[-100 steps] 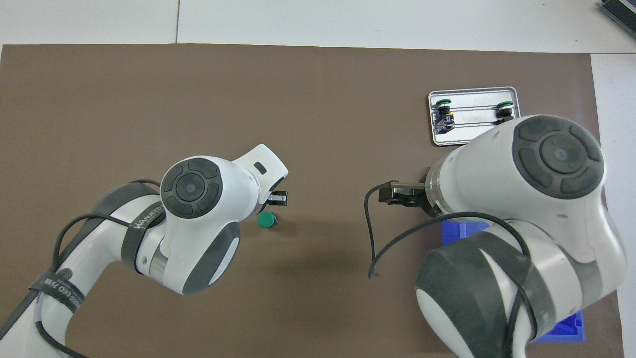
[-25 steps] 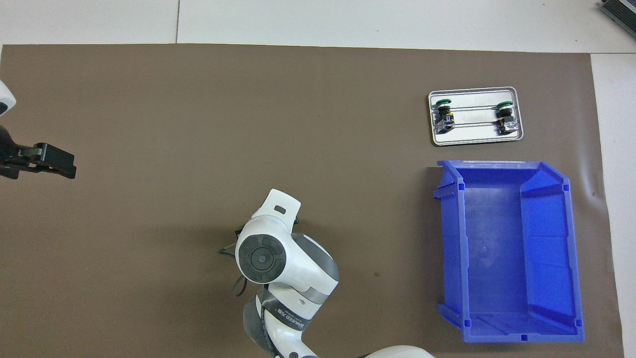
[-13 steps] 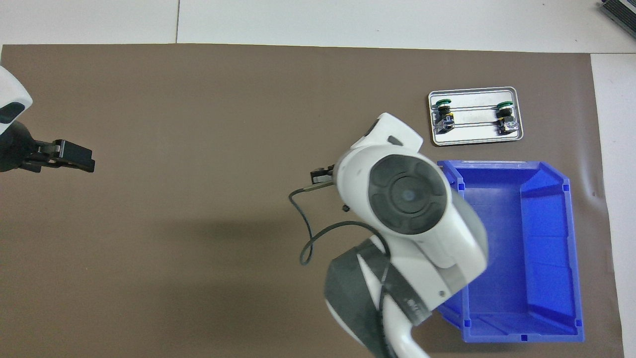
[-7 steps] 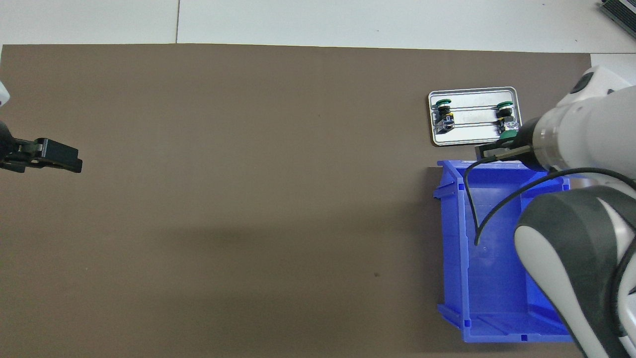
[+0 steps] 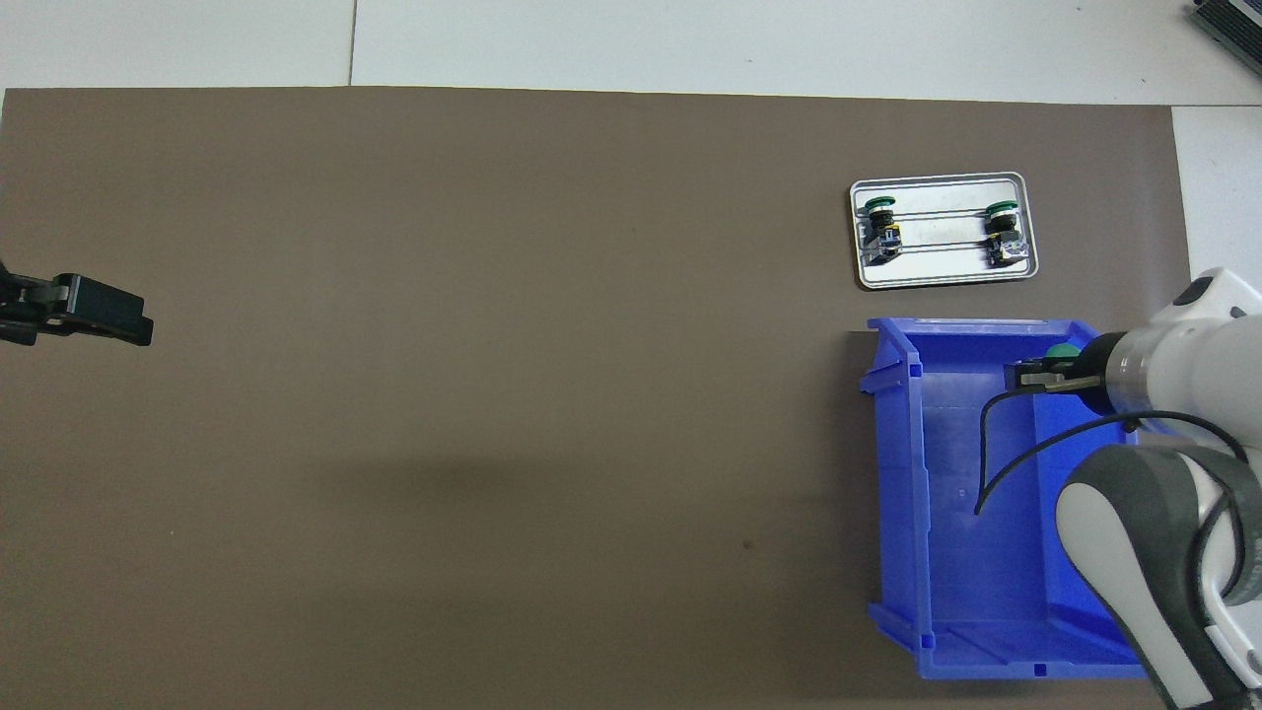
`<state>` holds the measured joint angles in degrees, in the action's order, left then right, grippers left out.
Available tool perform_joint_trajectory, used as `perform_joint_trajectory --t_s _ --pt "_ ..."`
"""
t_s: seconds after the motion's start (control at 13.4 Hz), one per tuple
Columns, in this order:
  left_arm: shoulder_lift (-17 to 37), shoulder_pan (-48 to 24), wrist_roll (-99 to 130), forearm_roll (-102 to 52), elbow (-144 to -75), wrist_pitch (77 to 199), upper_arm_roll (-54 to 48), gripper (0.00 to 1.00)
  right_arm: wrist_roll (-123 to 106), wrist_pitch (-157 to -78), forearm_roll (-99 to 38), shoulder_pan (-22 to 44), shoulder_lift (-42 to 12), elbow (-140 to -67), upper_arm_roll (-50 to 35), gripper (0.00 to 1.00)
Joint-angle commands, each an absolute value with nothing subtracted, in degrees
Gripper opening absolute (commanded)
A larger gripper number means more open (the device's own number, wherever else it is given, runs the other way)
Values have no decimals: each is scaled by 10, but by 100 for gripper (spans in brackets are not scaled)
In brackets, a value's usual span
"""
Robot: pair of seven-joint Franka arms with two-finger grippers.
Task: Place and press button with both arms
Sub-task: 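Carry the component with the right gripper over the blue bin, then lower the component into the blue bin and open the right gripper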
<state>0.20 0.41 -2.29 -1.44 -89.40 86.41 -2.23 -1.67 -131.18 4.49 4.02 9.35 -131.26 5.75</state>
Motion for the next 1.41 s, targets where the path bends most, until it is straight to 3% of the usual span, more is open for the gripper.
perform_joint_trajectory --t_s 0.0,0.37,0.59,0.74,0.82,0.89,0.97,1.19,1.34 --pt "-4 10 -20 -14 -901 860 -18 100 -16 -1393 20 28 94 -1380 47 0" --pt "-4 9 -19 -14 -903 860 -17 100 -15 -1481 5 21 46 -1426 47 0" --pt "-4 11 -19 -14 -903 860 -17 100 -8 -1485 -8 25 28 -1426 47 0" --pt "-4 10 -19 -14 -903 860 -17 100 5 -1492 -17 28 16 -1426 47 18" --pt "-4 10 -19 -14 -902 860 -17 100 11 -1498 -17 30 10 -1426 47 37" --pt "-4 10 -19 -14 -903 860 -17 100 16 -1499 -17 30 6 -1426 47 75" --pt "-4 10 -19 -14 -903 860 -17 100 18 -1499 -17 35 5 -1424 47 100" --pt "-4 10 -19 -14 -902 860 -17 100 16 -1484 -17 38 21 -1405 47 100" --pt "-4 10 -19 -14 -903 860 -17 100 16 -1404 -17 36 45 -1363 47 100"
